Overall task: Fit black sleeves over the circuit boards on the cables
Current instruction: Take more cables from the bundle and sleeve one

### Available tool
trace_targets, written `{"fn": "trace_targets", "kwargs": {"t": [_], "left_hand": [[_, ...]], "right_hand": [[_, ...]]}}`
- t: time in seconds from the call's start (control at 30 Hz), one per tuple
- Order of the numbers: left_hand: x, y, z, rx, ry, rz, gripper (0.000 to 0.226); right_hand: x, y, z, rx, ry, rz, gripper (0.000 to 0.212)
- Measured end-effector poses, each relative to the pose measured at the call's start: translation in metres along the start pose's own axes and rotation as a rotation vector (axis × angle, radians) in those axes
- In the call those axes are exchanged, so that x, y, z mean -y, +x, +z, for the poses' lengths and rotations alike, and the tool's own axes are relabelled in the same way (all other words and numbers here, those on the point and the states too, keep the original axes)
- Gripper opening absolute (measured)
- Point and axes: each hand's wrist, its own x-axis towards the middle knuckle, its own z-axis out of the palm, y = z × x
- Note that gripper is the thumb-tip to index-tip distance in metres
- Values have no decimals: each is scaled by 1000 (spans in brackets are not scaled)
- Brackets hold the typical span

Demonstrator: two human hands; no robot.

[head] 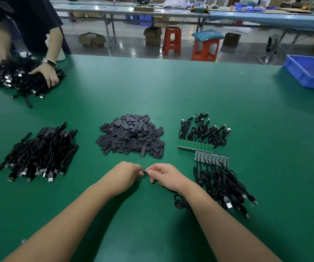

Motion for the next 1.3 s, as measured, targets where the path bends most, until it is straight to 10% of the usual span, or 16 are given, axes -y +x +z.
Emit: {"fn": "trace_targets", "kwargs": {"t": [1.3], "left_hand": [[-7, -16, 11, -270, -18, 54, 24]], "right_hand": [[1, -1, 1, -26, 2, -16, 29]]}}
